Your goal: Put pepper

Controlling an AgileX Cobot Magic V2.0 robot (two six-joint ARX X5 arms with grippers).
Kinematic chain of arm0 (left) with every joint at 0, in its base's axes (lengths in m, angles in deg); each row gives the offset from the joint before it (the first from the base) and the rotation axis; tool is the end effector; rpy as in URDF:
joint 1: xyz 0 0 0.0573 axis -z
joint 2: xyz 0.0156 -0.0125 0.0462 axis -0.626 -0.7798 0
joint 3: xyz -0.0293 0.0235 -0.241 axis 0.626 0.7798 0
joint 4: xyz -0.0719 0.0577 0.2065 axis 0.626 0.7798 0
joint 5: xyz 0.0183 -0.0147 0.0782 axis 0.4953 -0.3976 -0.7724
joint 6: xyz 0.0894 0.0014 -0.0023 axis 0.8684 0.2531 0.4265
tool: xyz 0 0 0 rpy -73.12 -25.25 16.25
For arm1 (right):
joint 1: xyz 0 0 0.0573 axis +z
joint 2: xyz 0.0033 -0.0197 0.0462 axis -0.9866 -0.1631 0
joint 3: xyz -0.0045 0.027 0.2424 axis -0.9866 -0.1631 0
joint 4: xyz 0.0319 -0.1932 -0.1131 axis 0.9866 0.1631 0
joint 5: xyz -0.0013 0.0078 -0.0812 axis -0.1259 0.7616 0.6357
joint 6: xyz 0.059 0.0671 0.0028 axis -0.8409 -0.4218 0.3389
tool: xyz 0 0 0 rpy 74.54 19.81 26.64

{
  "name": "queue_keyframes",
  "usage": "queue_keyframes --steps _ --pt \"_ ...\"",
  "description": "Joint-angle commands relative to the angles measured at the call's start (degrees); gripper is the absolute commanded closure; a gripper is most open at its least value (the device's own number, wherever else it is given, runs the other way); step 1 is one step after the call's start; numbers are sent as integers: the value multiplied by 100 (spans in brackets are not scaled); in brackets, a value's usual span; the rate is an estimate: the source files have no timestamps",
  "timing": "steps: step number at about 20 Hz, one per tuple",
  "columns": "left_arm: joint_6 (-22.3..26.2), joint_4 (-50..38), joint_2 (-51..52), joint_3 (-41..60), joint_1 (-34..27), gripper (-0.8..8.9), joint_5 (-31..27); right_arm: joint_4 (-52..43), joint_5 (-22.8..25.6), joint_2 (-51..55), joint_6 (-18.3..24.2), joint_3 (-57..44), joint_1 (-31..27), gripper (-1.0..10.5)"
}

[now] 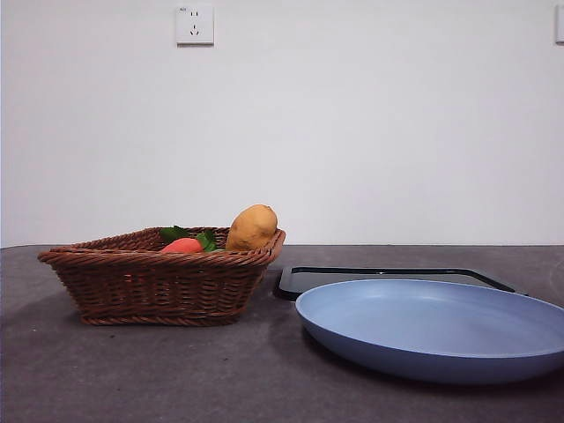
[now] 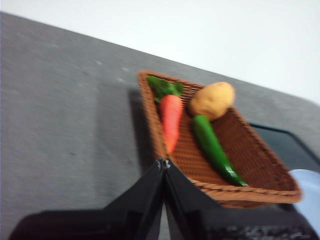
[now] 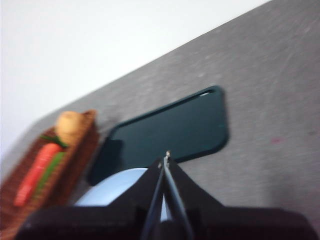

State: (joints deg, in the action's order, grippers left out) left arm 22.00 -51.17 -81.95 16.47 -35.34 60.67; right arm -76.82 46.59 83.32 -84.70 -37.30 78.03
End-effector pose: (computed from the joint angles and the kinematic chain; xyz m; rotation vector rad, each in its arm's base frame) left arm 0.1342 -0.0252 0.1485 -0.3534 0.1841 -0.2573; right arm 0.1345 0.0169 0.1506 0.4836 0.1724 0.2266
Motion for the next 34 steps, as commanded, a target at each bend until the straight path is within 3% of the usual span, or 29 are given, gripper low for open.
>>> queue_keyframes --steps 1,7,12,17,20,28,34 --pt "-481 -59 13 -181 -13 807 190 -232 -210 -17 -647 136 4 941" --pt "-557 629 7 -901 -13 807 295 -264 -280 -514 -629 914 9 941" --pt "-535 1202 -461 -1622 -13 807 538 20 -647 -1410 -197 1875 11 942" --pt "-203 1458 -1414 -2369 -13 807 1246 1158 -1113 -2435 590 3062 22 942" --pt "144 1727 -2118 -2865 -13 807 1790 2142 -1445 -3051 1268 3842 46 941" --pt "1445 2964 -3713 -4201 2 807 2511 4745 -1541 -4238 3108 5390 264 941" --pt "2203 3919 -4415 -4881 59 807 2618 5536 -1519 -4706 3541 5661 498 941"
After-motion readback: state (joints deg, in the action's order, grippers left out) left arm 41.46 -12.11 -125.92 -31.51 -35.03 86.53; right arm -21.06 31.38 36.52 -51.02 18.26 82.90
